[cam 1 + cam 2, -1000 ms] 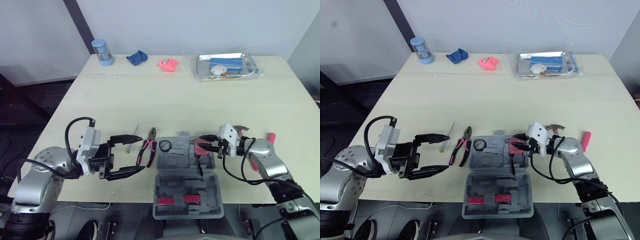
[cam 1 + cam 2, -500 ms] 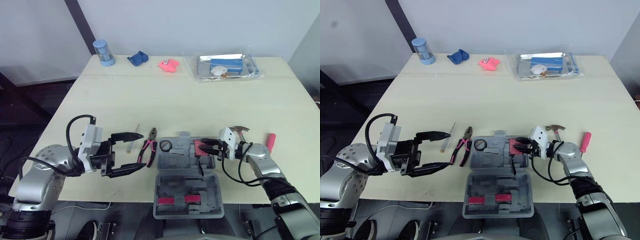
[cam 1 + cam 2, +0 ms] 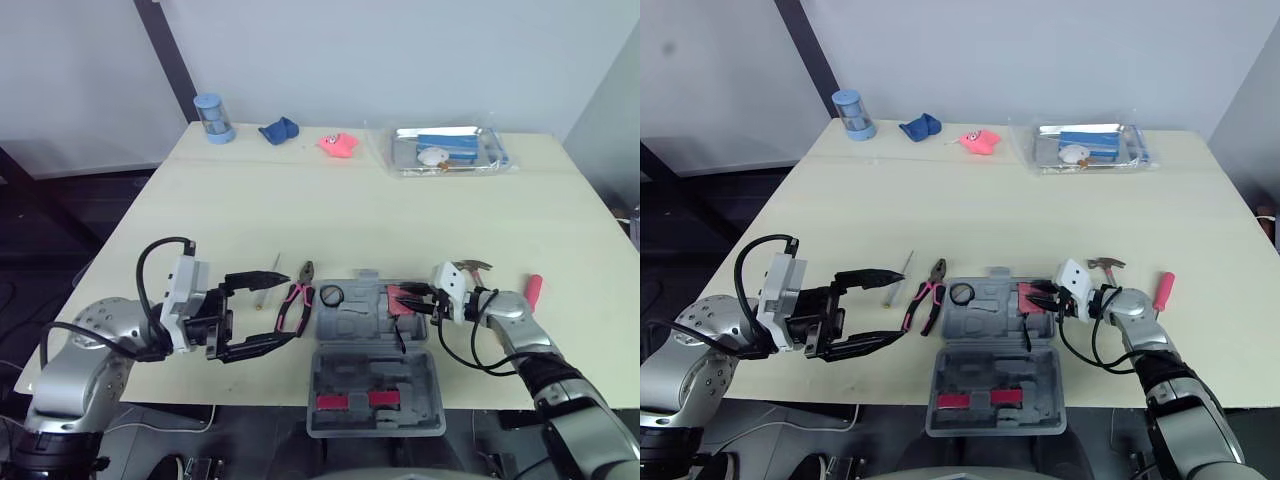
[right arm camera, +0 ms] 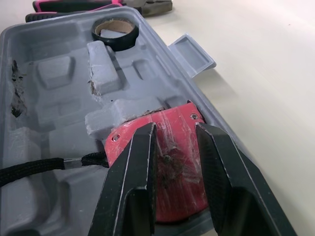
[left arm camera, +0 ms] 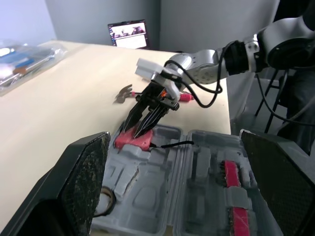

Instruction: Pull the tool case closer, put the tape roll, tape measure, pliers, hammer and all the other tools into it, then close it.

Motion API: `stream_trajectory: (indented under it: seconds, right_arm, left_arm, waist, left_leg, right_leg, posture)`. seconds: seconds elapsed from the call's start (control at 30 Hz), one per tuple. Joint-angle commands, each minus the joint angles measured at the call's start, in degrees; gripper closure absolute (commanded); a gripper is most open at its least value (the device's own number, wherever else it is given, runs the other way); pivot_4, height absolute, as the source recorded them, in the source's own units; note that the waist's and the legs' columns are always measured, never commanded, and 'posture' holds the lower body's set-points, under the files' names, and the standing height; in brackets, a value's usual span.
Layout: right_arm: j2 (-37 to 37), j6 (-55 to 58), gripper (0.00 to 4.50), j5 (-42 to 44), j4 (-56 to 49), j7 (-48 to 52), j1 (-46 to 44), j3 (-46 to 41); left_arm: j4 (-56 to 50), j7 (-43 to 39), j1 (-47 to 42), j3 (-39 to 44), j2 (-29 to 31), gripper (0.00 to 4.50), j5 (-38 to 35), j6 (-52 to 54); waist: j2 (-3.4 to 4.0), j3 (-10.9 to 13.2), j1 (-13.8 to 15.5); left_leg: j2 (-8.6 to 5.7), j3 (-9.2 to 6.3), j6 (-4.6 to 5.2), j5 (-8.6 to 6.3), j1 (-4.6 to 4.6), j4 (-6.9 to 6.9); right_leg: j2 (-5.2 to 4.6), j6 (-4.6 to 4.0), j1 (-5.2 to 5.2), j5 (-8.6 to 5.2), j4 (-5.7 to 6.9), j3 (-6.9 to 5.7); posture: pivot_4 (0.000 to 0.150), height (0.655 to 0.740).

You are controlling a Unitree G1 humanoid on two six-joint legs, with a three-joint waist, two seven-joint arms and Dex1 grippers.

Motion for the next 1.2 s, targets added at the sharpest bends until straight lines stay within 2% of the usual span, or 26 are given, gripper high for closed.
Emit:
stream_trajectory:
  seconds: [0.03, 0.13, 0.4, 0.67, 0.77, 0.93, 0.97, 1.2]
  right_arm:
    - [-1.04, 1.38, 3.19, 1.67, -5.81, -1.35, 3.63, -2.49]
    - [-1.63, 4.12, 3.19, 4.34, -14.75, -3.09, 5.88, -5.20]
    - [-5.73, 9.52, 3.19, 12.38, -34.71, -6.18, 16.93, -15.13]
    - [-11.46, 12.35, 3.19, 19.24, -40.48, -6.05, 34.57, -29.31]
    - [-11.68, 11.97, 2.45, 20.81, -40.80, -5.44, 41.70, -33.90]
    - [-9.50, 10.95, 0.33, 23.60, -39.12, -4.47, 52.04, -40.36]
    - [-9.12, 10.44, 0.10, 23.65, -38.13, -4.43, 53.15, -41.28]
    - [-7.23, 8.38, 0.10, 24.03, -31.73, -3.05, 56.03, -44.36]
  left_arm:
    - [-1.53, 2.62, 0.78, 2.49, -0.83, 0.00, -0.08, -0.56]
    - [-0.85, 5.56, 1.56, 3.79, -2.11, 0.00, 0.18, -0.88]
    - [2.72, 9.91, 6.78, 8.61, -5.03, 0.00, 1.84, -3.18]
    - [7.23, 13.80, 13.11, 13.49, -9.58, 0.00, 3.22, -6.28]
    - [9.28, 15.48, 14.33, 15.38, -11.01, 0.00, 3.84, -7.72]
    - [13.37, 16.79, 18.41, 18.66, -13.15, 0.00, 4.65, -10.34]
    - [13.98, 16.97, 19.04, 19.23, -13.40, 0.00, 4.72, -10.69]
    - [18.01, 16.45, 20.46, 20.82, -13.53, 0.00, 4.76, -12.53]
  waist:
    - [0.32, 0.23, 0.02]
    - [0.94, 0.67, -0.07]
    - [1.15, 0.83, -0.08]
    - [1.13, 0.88, 0.18]
    - [1.11, 0.88, 0.01]
    - [1.10, 0.87, -0.10]
    - [1.10, 0.87, -0.11]
    - [0.95, 0.92, -0.04]
  left_leg:
    - [0.00, 0.01, 0.00, 0.00, -0.06, 0.01]
    - [-0.03, 0.01, 0.00, 0.00, -0.22, -0.01]
    - [-0.02, 0.05, 0.00, 0.01, -1.01, -0.02]
    - [-0.06, 0.05, 0.00, 0.00, -1.09, -0.01]
    - [-0.05, 0.05, 0.00, 0.00, -1.07, -0.01]
    - [-0.04, 0.14, 0.01, 0.00, -1.06, -0.01]
    - [-0.03, 0.16, 0.01, 0.00, -1.04, -0.02]
    - [-0.01, 0.33, 0.01, 0.00, -0.98, 0.01]
  right_leg:
    - [-0.01, 0.01, -0.05, 0.01, 0.00, 0.01]
    - [-0.03, 0.01, -0.22, 0.01, 0.03, 0.02]
    - [-0.01, 0.01, -1.03, 0.02, 0.11, 0.09]
    - [-0.09, 0.01, -1.01, 0.01, 0.00, 0.05]
    - [-0.06, 0.00, -1.01, 0.00, 0.02, 0.04]
    - [-0.06, 0.01, -1.00, 0.00, 0.00, 0.13]
    - [-0.06, 0.01, -1.00, -0.01, -0.01, 0.16]
    - [-0.06, -0.16, -0.99, -0.13, 0.00, 0.31]
  posture:
    - [0.150, 0.7400]
    - [0.150, 0.7400]
    - [0.150, 0.7400]
    - [0.150, 0.7400]
    - [0.150, 0.7400]
    - [0.150, 0.7400]
    - [0.150, 0.7400]
    - [0.150, 0.7400]
